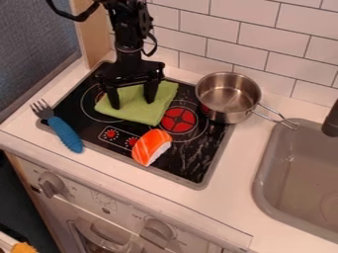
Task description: Move the green cloth in the upper left corner of the burner
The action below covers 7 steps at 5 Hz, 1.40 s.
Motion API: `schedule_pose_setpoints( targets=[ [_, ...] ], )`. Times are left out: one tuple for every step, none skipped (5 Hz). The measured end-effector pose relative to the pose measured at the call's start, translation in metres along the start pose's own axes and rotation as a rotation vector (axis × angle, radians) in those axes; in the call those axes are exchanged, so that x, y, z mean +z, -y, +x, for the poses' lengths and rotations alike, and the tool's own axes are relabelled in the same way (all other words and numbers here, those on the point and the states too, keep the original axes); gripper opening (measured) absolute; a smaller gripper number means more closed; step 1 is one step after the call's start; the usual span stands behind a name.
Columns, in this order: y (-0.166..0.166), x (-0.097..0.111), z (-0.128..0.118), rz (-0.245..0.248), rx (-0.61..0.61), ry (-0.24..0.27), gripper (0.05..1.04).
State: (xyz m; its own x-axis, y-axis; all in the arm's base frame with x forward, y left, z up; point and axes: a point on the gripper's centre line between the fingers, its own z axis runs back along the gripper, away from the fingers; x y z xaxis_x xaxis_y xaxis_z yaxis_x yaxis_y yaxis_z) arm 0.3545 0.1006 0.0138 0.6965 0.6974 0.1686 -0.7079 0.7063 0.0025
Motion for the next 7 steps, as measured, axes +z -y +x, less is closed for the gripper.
schedule_pose_setpoints(
  targets=[
    [0.005, -0.004, 0.007, 0.005, 0.000, -0.004, 1.001],
    [0.009, -0.006, 0.017, 0.012, 0.001, -0.003, 1.001],
    [0.012, -0.009, 0.034, 0.030, 0.004, 0.003, 1.001],
    [0.012, -0.012, 0.059, 0.045, 0.030, 0.015, 1.001],
    [0.011, -0.015, 0.078, 0.051, 0.058, 0.020, 1.000],
    [0.007, -0.018, 0.090, 0.055, 0.081, 0.022, 1.000],
    [0.006, -0.019, 0.089, 0.057, 0.080, 0.022, 1.000]
  ],
)
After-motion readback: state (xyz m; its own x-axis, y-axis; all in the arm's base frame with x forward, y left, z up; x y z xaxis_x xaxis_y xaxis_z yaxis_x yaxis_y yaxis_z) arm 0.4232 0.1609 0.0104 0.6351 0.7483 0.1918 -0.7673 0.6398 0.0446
